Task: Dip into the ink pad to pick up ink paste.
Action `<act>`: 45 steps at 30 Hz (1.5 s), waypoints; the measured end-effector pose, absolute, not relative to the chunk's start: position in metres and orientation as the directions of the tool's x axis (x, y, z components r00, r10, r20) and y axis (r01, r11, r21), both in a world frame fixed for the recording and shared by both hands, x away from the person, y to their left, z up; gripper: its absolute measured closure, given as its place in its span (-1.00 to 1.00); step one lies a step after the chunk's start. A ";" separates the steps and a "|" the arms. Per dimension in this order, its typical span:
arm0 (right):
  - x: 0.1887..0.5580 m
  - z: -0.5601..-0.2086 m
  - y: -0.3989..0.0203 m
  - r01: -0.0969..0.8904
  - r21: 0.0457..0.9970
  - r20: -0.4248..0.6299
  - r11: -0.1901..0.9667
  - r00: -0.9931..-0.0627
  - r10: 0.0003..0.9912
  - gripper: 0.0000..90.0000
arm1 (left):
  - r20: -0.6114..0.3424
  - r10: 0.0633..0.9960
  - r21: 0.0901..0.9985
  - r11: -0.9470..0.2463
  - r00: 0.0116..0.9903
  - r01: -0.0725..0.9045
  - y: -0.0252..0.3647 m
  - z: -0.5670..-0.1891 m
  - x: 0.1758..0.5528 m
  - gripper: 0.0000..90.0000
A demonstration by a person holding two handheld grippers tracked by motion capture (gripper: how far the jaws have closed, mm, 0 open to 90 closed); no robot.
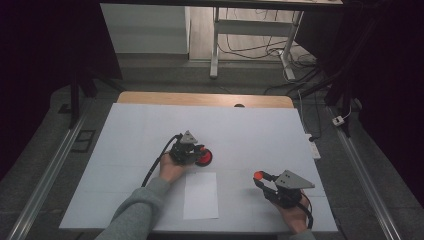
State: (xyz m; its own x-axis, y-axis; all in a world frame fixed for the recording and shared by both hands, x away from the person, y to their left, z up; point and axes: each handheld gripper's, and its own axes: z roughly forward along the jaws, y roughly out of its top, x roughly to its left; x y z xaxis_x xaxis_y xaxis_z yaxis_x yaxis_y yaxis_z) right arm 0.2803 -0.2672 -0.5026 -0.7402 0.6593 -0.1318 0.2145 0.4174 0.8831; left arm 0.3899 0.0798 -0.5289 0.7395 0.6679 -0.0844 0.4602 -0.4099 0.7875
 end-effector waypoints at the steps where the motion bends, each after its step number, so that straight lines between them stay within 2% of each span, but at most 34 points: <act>1: 0.280 -0.503 -0.267 0.215 0.883 -0.132 0.418 -0.740 0.659 0.45 | -0.082 0.669 0.787 -0.411 0.739 0.459 0.080 -0.529 0.390 0.62; 31: 0.279 -0.502 -0.267 0.210 0.885 -0.137 0.416 -0.736 0.663 0.45 | -0.080 0.667 0.806 -0.394 0.740 0.442 0.082 -0.531 0.388 0.62; 39: 0.280 -0.502 -0.270 0.205 0.890 -0.134 0.408 -0.737 0.663 0.45 | -0.156 0.674 0.869 -0.254 0.722 0.424 0.098 -0.508 0.384 0.62; 45: 0.279 -0.501 -0.269 0.203 0.889 -0.136 0.410 -0.738 0.661 0.45 | -0.176 0.662 0.871 -0.241 0.728 0.429 0.102 -0.499 0.382 0.62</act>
State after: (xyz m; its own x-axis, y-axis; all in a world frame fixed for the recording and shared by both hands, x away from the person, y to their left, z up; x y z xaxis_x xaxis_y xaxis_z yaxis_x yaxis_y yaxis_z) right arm 0.2795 -0.2686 -0.5011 -0.7383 0.6606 -0.1358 0.2030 0.4097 0.8893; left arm 0.3823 0.1022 -0.4989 0.7283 0.6625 -0.1755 0.4288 -0.2406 0.8708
